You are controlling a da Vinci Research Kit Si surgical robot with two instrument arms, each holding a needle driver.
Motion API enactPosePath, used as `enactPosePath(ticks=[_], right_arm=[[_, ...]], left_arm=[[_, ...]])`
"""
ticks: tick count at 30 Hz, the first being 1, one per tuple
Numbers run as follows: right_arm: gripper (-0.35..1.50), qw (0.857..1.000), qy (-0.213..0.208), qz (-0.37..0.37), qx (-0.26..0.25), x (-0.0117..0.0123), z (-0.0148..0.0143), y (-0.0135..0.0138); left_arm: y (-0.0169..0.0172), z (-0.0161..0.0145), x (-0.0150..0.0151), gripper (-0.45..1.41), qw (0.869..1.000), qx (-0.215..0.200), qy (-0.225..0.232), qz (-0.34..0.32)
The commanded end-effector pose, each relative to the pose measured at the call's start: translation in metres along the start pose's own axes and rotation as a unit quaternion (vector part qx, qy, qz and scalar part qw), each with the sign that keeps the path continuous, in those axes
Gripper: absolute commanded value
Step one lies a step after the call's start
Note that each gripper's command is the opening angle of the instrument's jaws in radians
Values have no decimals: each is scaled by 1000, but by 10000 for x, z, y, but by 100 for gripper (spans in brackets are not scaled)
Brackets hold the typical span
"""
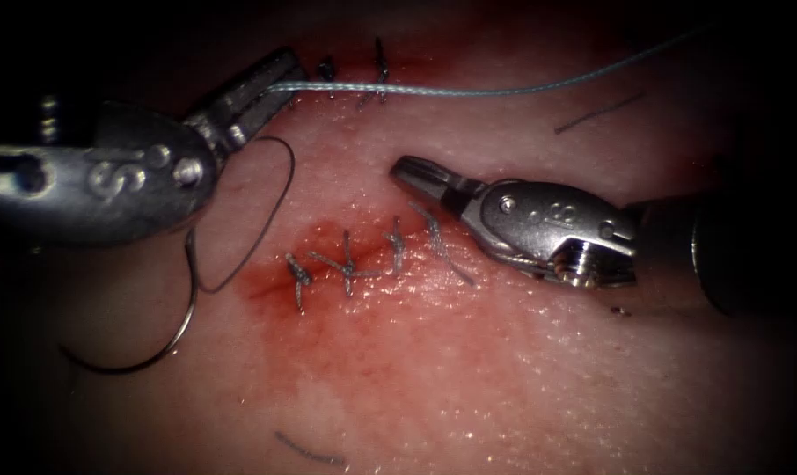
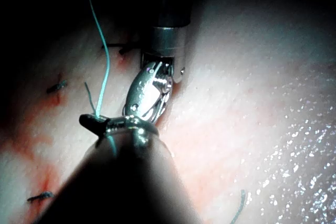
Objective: Wound Closure
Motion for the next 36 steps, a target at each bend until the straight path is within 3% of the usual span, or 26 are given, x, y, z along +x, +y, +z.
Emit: enactPosePath(ticks=[1,5,6,8,10,11,12,13,16,20,22,23,24,26,27,29,36], right_arm=[[32,1000,-4,2,-5,-2,-12,15],[86,1000,3,18,-16,11,-37,52],[94,999,7,35,-19,14,-43,63],[94,999,13,40,-22,18,-51,77],[66,999,22,44,-24,19,-61,91],[39,998,24,47,-25,19,-64,96],[-27,1000,15,24,-8,18,-68,102],[-35,1000,11,10,7,18,-69,106],[-35,995,21,-79,55,18,-74,120],[-35,988,9,-123,97,18,-72,122],[-35,985,-7,-127,113,19,-69,114],[-35,984,-8,-133,117,20,-67,111],[-21,984,-9,-135,118,21,-64,107],[59,983,-6,-136,122,25,-55,96],[79,983,-5,-136,125,26,-52,92],[95,982,-3,-135,129,27,-48,85],[111,978,-2,-150,145,30,-44,74]], left_arm=[[18,2,1,-45,1000,-9,3,2],[65,-16,3,-45,998,-55,26,18],[75,-19,2,-45,997,-64,31,20],[95,-23,1,-45,995,-85,39,29],[110,-25,-1,-45,993,-103,41,36],[118,-26,-3,-45,992,-114,43,42],[124,-27,-5,-45,990,-123,43,44],[130,-28,-8,-45,989,-132,42,46],[152,-30,-18,-45,981,-179,34,62],[184,-24,-30,-45,969,-231,12,90],[198,-19,-34,57,961,-258,5,102],[202,-17,-35,81,957,-271,6,105],[205,-14,-37,103,953,-286,14,104],[204,-10,-41,130,948,-307,37,76],[200,-9,-42,136,946,-315,41,57],[193,-8,-44,140,940,-337,33,31],[152,-22,-59,140,913,-404,50,-14]])
